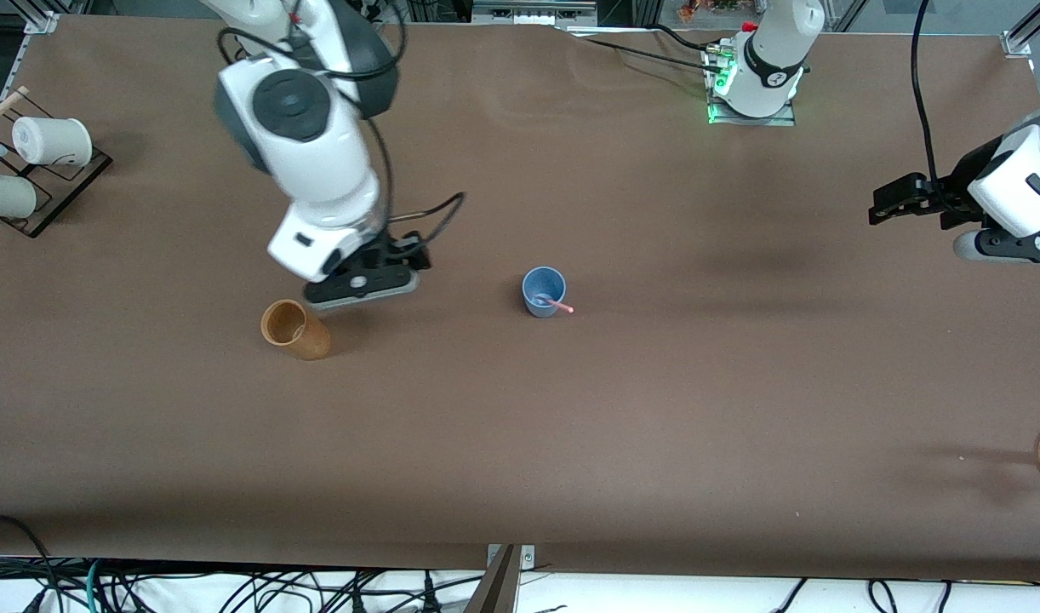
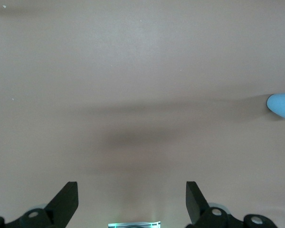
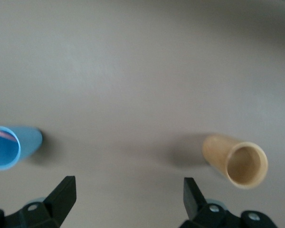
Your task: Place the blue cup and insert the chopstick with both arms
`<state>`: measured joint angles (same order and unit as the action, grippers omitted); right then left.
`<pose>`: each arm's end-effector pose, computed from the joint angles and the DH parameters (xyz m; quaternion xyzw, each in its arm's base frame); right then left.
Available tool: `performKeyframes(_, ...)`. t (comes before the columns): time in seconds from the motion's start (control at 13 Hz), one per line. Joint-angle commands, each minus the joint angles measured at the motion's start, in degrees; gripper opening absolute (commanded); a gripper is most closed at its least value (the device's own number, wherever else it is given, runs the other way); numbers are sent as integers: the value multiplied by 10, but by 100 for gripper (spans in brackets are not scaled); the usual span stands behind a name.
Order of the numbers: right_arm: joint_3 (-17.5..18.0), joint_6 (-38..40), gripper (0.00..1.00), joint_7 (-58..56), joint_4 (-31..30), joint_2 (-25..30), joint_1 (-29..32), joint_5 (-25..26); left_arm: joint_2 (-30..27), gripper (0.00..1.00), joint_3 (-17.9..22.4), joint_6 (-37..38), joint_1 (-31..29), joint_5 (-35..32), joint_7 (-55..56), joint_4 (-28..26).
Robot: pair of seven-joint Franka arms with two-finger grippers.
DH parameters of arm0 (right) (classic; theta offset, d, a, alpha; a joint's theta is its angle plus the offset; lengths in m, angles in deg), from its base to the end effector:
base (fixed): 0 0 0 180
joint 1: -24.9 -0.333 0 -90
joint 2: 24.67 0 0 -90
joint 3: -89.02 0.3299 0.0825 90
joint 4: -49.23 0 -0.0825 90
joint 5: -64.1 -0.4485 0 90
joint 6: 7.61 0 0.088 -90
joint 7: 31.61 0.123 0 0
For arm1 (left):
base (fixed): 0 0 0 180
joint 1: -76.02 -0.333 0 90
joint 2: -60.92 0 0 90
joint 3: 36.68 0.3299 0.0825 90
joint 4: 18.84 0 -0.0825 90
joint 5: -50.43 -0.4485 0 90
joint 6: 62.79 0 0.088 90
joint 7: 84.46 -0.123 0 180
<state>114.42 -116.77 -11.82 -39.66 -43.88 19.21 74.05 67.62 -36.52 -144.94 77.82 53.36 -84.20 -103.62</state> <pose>0.6456 0.3327 0.4550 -0.9933 -0.1121 -0.0287 0.0001 0.6373 -0.0252 0.5864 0.9963 -0.0134 -0.0817 0.0240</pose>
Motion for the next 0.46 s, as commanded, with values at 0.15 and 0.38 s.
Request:
performKeyframes(0.15,-24,90,100,-157,-80,120,86,-70,-10,100,-2,-9,-2,-13,-4,-13)
performKeyframes(0.38,-75,120,100,-214,-81,153,86,-77,-10,100,-2,-9,0,-13,-4,-13)
